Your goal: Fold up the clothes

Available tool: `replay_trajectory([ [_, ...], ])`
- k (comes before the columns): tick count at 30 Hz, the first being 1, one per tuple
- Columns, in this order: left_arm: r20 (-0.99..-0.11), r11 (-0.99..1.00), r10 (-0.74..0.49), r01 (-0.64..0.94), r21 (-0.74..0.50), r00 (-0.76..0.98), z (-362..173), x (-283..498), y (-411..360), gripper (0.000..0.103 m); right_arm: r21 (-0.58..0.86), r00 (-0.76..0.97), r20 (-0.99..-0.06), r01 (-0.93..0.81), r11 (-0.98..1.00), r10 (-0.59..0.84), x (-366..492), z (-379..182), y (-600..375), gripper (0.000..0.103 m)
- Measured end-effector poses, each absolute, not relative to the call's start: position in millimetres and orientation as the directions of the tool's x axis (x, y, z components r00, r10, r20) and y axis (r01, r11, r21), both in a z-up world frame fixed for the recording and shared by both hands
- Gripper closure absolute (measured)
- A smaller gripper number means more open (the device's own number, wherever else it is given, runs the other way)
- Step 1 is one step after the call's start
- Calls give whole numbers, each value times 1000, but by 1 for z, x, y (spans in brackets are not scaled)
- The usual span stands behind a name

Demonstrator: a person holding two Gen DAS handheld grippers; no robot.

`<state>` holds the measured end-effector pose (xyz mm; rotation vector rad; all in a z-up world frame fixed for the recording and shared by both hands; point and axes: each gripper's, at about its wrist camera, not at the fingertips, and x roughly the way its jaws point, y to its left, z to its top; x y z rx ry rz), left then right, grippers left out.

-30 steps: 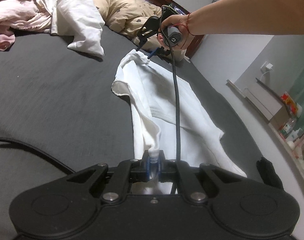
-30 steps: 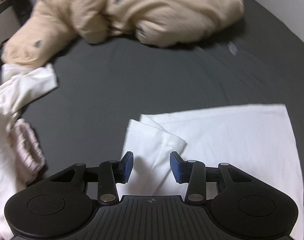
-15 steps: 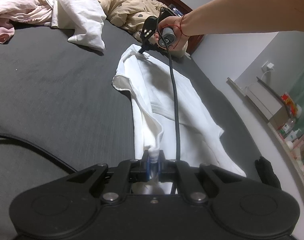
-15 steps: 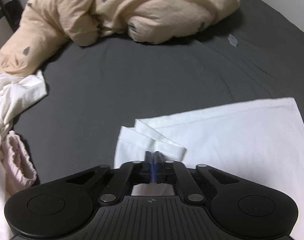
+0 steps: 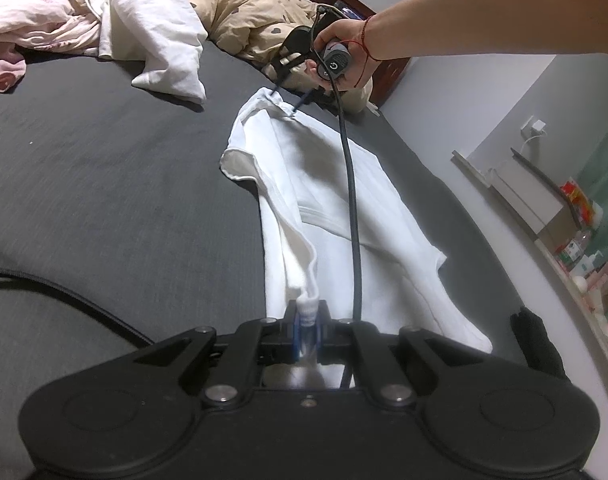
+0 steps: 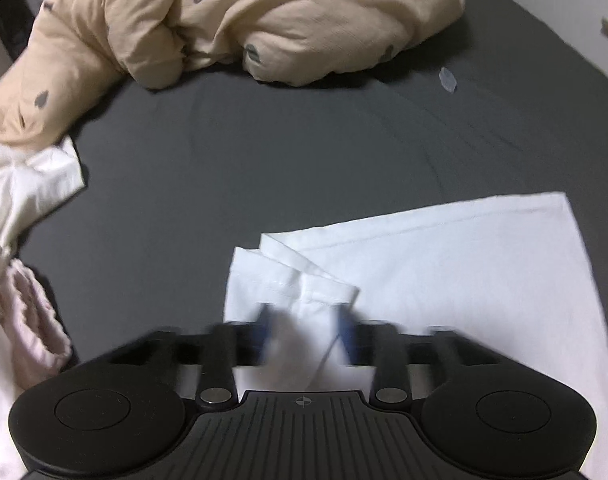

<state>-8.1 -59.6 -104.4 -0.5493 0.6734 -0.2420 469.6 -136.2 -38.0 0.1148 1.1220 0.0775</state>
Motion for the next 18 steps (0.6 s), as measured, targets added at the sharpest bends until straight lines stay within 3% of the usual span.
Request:
replay_trajectory([
  [6, -524, 832, -383, 37, -554, 760, -105, -7, -59, 96, 103, 439, -891, -46, 994, 113, 469, -42, -127, 48],
  [9, -525, 832, -383, 36, -554, 760, -105, -7, -60, 96, 100, 433, -895, -36, 994, 106, 470, -46, -126, 62],
  [14, -525, 832, -382, 37, -553, 761, -106, -8, -60, 96, 114, 434, -895, -2, 993, 104, 470, -55, -132, 74],
  [15, -525, 832, -382, 36, -553, 760, -106, -8, -60, 96, 118, 441, -892, 2, 993, 105, 469, -55, -134, 83],
  [18, -526, 833, -381, 36, -552, 760, -105, -8, -61, 96, 113, 450, -886, -18, 993, 109, 469, -52, -134, 93],
])
